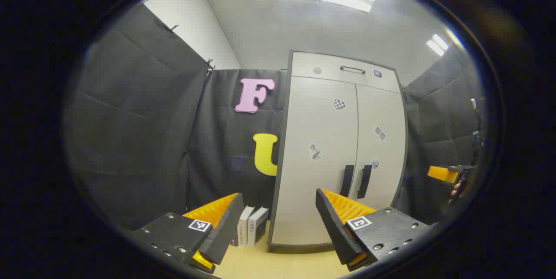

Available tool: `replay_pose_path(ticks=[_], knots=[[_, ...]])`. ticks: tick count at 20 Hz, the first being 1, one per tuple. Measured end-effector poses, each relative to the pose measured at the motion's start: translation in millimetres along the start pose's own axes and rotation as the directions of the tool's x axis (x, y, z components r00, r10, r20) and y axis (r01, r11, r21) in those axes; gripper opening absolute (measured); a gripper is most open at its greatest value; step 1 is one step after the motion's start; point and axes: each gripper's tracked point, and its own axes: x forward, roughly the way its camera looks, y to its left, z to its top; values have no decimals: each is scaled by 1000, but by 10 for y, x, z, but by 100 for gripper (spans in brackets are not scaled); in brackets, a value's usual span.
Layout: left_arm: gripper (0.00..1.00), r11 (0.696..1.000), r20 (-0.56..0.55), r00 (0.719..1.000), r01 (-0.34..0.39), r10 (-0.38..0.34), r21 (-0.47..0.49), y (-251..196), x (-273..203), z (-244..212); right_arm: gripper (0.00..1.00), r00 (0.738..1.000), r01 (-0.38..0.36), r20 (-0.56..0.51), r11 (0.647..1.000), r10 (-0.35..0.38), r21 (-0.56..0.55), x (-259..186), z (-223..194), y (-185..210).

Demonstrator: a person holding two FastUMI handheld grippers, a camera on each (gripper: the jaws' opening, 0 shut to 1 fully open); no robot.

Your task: Open the right door of the double-door shoe cabinet with the right hand, and open the left door with the left hand.

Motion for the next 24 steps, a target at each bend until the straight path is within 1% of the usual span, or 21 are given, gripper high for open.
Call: replay_pose_path(ticks=[2, 3, 4, 7, 9, 14, 20, 24], knots=[[97, 1000, -2, 1000, 11, -11, -1, -23, 22, -26, 92, 1000, 9, -1, 1000, -9, -4, -1, 13, -11], [97, 1000, -2, 1000, 17, -17, -4, -42, 32, -49, 97, 1000, 10, -2, 1000, -10, -6, 2, 22, -7], [99, 1000, 0, 1000, 21, -21, -8, -49, 42, -50, 98, 1000, 11, -3, 1000, -11, -8, 0, 30, -9], [99, 1000, 4, 1000, 28, -28, -5, -52, 45, -67, 98, 1000, 14, 2, 1000, -14, -14, 20, 71, 11], [97, 1000, 6, 1000, 30, -30, 3, -79, 51, -58, 97, 1000, 10, 3, 1000, -10, -17, 49, 96, 38], [99, 999, 18, 999, 38, -38, 23, -119, 65, -28, 98, 1000, -4, 6, 1000, 4, -7, 136, 166, 134], [99, 999, -9, 999, 39, -38, 13, -121, 100, -164, 98, 999, -33, -2, 999, 33, 17, 336, 238, 304], [97, 999, -41, 999, 26, -24, 39, -42, 142, -337, 98, 998, -53, -21, 998, 54, 25, 579, 218, 476]])
